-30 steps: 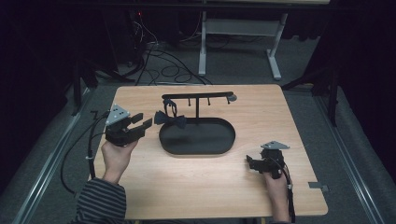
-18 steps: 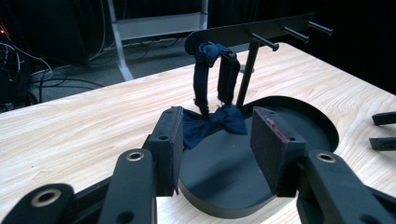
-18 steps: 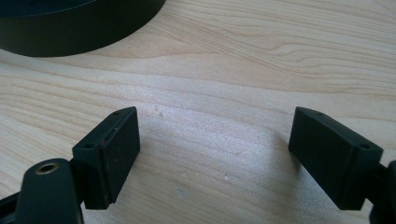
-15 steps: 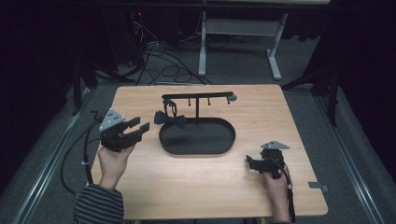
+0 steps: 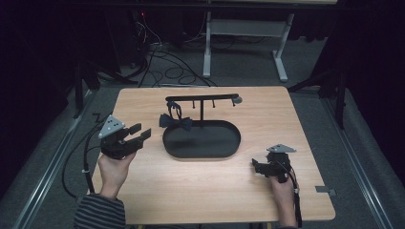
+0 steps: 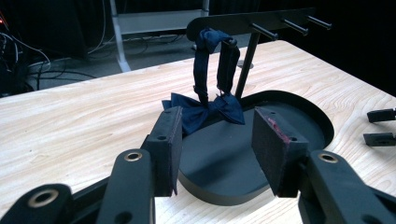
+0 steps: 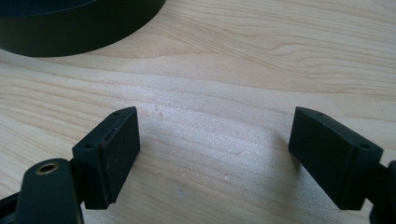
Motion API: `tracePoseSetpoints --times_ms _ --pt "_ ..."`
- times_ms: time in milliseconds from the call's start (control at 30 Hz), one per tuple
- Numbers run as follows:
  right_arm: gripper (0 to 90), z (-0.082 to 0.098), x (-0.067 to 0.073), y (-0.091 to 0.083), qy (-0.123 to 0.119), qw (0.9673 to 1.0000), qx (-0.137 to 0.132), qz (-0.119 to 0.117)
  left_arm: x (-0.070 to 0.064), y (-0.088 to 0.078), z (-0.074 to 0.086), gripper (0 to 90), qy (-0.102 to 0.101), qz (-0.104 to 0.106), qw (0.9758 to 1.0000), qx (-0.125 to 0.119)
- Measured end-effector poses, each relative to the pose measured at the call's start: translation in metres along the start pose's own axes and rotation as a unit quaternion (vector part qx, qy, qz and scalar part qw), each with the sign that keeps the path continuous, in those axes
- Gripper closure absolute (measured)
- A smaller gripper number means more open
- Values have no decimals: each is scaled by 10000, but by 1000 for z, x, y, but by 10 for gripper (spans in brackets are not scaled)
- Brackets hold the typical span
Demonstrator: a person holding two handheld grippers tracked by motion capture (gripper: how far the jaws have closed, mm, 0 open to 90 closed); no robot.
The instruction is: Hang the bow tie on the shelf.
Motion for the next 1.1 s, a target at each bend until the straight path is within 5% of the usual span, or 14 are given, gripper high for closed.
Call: tracePoseSetpoints --times_ms 1100 --pt "176 0 0 0 7 10000 2 2 -4 -1 24 528 -310 108 9994 90"
Point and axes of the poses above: each handheld gripper's, and its own axes: y roughly forward along the jaws, z roughly out of its underside, x roughly to its left, the point moved 9 cm from there along y, roughly forward along the jaws, and after that the axes turned 7 degrees about y, right-handed, at the moved point
